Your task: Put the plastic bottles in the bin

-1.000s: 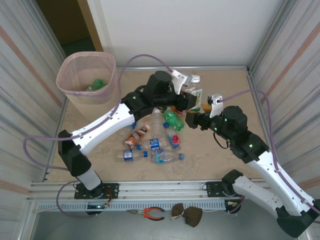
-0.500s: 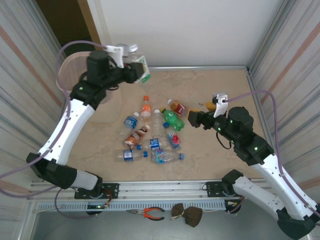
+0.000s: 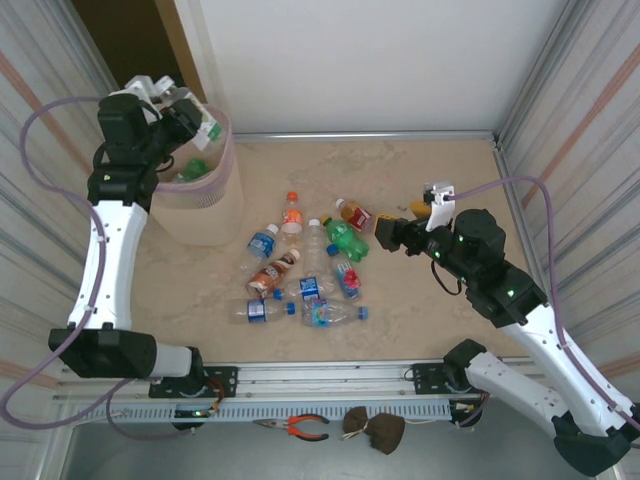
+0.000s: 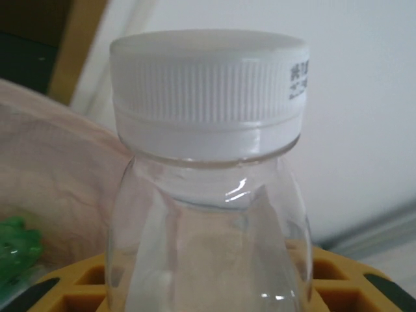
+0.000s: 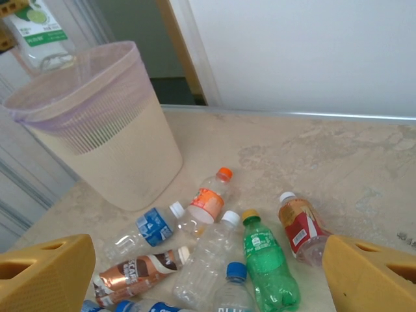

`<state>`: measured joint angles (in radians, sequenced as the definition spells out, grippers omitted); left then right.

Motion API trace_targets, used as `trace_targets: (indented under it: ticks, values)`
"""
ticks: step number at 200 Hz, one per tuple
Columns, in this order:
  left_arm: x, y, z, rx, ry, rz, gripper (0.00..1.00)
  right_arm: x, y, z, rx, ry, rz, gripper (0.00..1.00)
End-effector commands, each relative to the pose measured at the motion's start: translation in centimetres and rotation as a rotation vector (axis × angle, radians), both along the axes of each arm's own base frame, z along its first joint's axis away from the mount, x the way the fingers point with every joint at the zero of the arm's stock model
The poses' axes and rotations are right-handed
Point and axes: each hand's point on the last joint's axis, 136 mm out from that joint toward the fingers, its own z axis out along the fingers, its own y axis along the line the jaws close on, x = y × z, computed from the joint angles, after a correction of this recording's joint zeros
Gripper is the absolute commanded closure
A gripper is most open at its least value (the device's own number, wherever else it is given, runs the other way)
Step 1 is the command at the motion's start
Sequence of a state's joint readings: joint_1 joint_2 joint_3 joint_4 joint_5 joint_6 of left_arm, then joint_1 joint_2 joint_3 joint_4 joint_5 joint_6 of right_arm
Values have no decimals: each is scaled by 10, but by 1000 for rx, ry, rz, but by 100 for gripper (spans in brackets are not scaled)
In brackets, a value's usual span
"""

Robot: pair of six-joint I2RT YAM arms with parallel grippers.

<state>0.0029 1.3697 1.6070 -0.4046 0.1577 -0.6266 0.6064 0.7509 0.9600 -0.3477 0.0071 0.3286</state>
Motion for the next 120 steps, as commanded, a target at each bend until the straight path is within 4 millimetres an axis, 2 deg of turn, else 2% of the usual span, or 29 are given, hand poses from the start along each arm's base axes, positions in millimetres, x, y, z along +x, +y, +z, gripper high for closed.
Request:
trace_targets:
  ticks: [1, 27, 62, 120]
  values:
    - [5, 39, -13, -115, 60, 179, 65, -1, -7, 15, 13, -26, -29, 11]
    - [18, 56, -35, -186, 130, 262, 67, 0, -7, 15, 13, -24, -31, 11]
    - [37, 68, -81, -277, 234, 374, 69, 1, -5, 13, 15, -16, -28, 11]
    - [70, 71, -147, -341, 372, 428, 69, -1, -9, 9, 12, -4, -42, 12]
